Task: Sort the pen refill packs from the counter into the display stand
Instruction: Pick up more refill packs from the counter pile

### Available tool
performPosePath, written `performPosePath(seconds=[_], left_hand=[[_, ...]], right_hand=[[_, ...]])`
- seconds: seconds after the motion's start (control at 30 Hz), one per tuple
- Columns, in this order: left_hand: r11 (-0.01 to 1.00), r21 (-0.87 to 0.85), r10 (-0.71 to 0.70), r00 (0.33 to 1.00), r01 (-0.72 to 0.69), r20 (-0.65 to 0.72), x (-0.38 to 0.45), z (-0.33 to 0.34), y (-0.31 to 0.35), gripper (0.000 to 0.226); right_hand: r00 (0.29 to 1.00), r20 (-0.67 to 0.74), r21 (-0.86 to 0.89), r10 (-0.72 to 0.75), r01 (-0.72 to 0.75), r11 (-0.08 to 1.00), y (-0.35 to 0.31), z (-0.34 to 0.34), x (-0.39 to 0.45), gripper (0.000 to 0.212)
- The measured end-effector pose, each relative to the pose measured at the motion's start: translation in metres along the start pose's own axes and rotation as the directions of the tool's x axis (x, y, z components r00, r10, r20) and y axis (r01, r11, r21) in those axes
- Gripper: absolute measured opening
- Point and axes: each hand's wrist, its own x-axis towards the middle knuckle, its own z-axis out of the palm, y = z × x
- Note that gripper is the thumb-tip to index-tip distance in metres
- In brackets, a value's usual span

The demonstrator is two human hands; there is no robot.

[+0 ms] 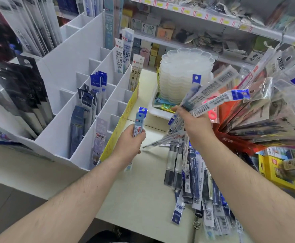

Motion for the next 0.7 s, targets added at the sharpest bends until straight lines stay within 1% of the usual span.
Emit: performPosePath(seconds=[0.07, 0.13, 0.2, 0.27, 0.33, 0.4, 0.43, 0.47, 0.53, 0.6, 0.63, 0.67, 0.7], left_hand=[[0.999, -0.034, 0.032, 0.999, -0.032, -0.005, 0.0, -0.001, 0.001, 0.017], [0.997, -0.013, 0.07, 0.998, -0.07, -0.004, 0.0, -0.002, 0.001, 0.016], [0.986, 0.092, 0.137, 0.99, -0.139, 0.027, -0.003, -0.001, 0.001, 0.023], [0.953, 0.22, 0.193, 0.978, -0.207, 0.084, -0.008, 0.005, 0.002, 0.032], [0.933, 0.271, 0.203, 0.968, -0.238, 0.151, -0.011, 0.014, -0.002, 0.04], [0.936, 0.288, 0.147, 0.97, -0.2, 0.195, -0.013, 0.022, -0.01, 0.046], [0.944, 0.281, 0.116, 0.972, -0.172, 0.206, -0.015, 0.024, -0.013, 0.052], [0.955, 0.256, 0.096, 0.971, -0.152, 0.22, -0.016, 0.025, -0.017, 0.059], [0.972, 0.195, 0.08, 0.964, -0.132, 0.254, -0.02, 0.028, -0.021, 0.063], [0.977, 0.179, 0.062, 0.962, -0.113, 0.267, -0.022, 0.033, -0.022, 0.065], [0.979, 0.178, 0.052, 0.968, -0.098, 0.245, -0.022, 0.036, -0.023, 0.064], [0.981, 0.181, 0.037, 0.979, -0.074, 0.198, -0.021, 0.039, -0.024, 0.058], [0.982, 0.18, 0.027, 0.991, -0.051, 0.133, -0.021, 0.042, -0.024, 0.047]], right_hand=[[0.999, 0.013, 0.002, 0.042, -0.042, 0.999, 0.001, -0.003, -0.004, 0.012], [0.995, 0.007, 0.013, 0.1, -0.1, 0.995, 0.002, -0.005, -0.007, 0.017], [0.988, 0.013, 0.025, 0.154, -0.155, 0.988, 0.002, -0.003, -0.011, 0.019], [0.983, 0.008, 0.053, 0.185, -0.186, 0.981, 0.005, 0.004, -0.015, 0.021], [0.979, -0.014, 0.126, 0.205, -0.201, 0.971, 0.007, 0.014, -0.019, 0.023], [0.971, -0.063, 0.214, 0.233, -0.215, 0.953, 0.006, 0.026, -0.018, 0.025], [0.961, -0.09, 0.293, 0.262, -0.225, 0.929, 0.005, 0.031, -0.017, 0.026], [0.948, -0.105, 0.39, 0.302, -0.24, 0.889, 0.002, 0.035, -0.016, 0.027], [0.919, -0.11, 0.54, 0.38, -0.265, 0.798, -0.002, 0.042, -0.014, 0.024], [0.895, -0.108, 0.593, 0.432, -0.291, 0.751, 0.001, 0.047, -0.012, 0.025], [0.888, -0.105, 0.596, 0.448, -0.305, 0.743, 0.003, 0.049, -0.012, 0.027], [0.883, -0.098, 0.6, 0.459, -0.316, 0.735, 0.004, 0.051, -0.012, 0.028], [0.883, -0.095, 0.597, 0.46, -0.32, 0.736, 0.005, 0.052, -0.012, 0.027]])
